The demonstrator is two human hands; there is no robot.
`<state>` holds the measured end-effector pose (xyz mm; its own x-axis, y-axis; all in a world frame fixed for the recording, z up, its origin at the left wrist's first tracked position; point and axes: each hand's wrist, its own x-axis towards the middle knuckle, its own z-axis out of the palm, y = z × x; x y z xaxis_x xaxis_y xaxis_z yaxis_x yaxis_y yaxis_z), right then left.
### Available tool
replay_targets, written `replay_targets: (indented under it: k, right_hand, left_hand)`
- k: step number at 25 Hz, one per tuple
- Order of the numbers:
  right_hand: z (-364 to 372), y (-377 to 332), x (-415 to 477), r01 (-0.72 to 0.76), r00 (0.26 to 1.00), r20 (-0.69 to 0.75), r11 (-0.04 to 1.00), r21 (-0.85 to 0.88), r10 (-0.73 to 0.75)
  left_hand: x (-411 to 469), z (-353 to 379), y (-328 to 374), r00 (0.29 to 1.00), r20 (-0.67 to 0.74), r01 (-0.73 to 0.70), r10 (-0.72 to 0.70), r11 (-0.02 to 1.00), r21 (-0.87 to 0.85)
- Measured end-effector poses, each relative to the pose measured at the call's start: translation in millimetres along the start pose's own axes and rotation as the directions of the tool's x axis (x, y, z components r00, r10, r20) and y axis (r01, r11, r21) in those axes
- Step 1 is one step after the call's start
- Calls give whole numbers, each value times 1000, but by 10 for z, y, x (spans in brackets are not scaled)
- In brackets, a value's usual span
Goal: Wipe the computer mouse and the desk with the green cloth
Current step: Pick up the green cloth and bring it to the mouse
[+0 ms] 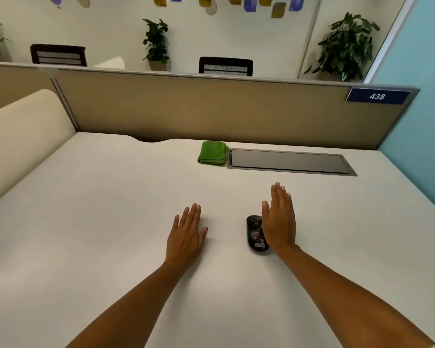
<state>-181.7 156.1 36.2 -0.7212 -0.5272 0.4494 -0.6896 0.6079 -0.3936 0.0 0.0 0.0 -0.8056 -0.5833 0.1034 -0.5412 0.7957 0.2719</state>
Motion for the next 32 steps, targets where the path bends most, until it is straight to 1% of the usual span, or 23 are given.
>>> replay_targets:
  k: [3,6,10,13,16,18,20,22,25,30,32]
  right_hand:
    - [73,-94,268,-5,1000,-9,1000,29,6]
    - [227,-228,579,-16,1000,20,995,98,14]
    - [548,-356,1000,41,995,81,992,118,-51]
    - [880,-422,1302,66,977,193,988,141,-93]
    - [1206,-454,1593,100,947,291,984,146,-139]
    - [1394,-495,1783,118,923,350,983,141,-161]
    - [1567,-537,1972,127,883,434,980,152,-181]
    - [1731,-585,2158,163,848,489,979,124,-203]
    - [1914,-686,2399,203,836,509,977,60,-205]
    - [2099,-856,2522,162,817,570,983,-87,-85]
    - [2146,-888,2482,156,823,564,981,-112,-66]
  left_hand:
    - [6,147,-13,999,28,36,-36,999,11]
    - [-7,253,-31,999,14,40,-40,999,0]
    - [2,240,-57,999,7,32,-32,999,11]
    - [2,233,-45,999,29,36,-36,999,-13]
    - [16,242,-67,997,53,49,-49,999,2]
    - [24,242,-65,996,68,53,-54,999,14]
    - [31,247,-61,996,73,52,-53,998,19]
    - [30,255,-62,996,76,52,-54,998,28]
    - [33,267,-63,996,73,49,-52,998,48]
    - [28,261,-60,996,73,46,-49,998,48]
    - [31,261,-61,996,73,47,-51,997,54]
